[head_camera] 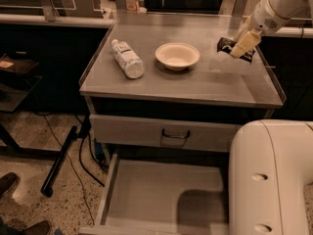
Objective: Place rxbar chocolate into middle drawer
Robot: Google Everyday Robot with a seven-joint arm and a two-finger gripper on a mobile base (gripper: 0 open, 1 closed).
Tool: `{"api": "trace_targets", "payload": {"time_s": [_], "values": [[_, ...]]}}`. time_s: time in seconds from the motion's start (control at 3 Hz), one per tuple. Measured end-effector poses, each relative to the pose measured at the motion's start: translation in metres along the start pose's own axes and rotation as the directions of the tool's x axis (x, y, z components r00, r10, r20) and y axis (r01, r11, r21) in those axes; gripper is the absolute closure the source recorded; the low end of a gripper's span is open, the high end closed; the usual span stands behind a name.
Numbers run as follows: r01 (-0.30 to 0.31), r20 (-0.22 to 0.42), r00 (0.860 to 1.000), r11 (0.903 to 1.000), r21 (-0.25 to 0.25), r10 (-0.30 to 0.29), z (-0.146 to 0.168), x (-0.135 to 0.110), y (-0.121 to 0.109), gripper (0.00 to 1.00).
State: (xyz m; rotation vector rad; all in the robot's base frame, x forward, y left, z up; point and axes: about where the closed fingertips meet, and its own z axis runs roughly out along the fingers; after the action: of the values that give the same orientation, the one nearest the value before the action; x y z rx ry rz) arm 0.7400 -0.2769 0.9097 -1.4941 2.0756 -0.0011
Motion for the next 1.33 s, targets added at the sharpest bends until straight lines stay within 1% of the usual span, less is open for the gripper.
{"api": "trace_targets", "payload": {"time_s": [0.33, 0.67, 1.0, 1.33], "values": [[-0.004, 0.004, 1.0, 1.0, 0.001, 0.004, 0.003, 0.001, -0.001, 1.0], [-0.01, 0.01, 1.0, 0.9998, -0.016, 0.01, 0.004, 0.004, 0.003, 1.0], [-0.03, 0.019, 0.999, 0.9981, -0.054, 0.031, -0.011, 0.004, 0.016, 1.0], [-0.009, 0.037, 0.999, 0.9976, -0.069, 0.011, -0.026, -0.003, 0.024, 1.0]]}}
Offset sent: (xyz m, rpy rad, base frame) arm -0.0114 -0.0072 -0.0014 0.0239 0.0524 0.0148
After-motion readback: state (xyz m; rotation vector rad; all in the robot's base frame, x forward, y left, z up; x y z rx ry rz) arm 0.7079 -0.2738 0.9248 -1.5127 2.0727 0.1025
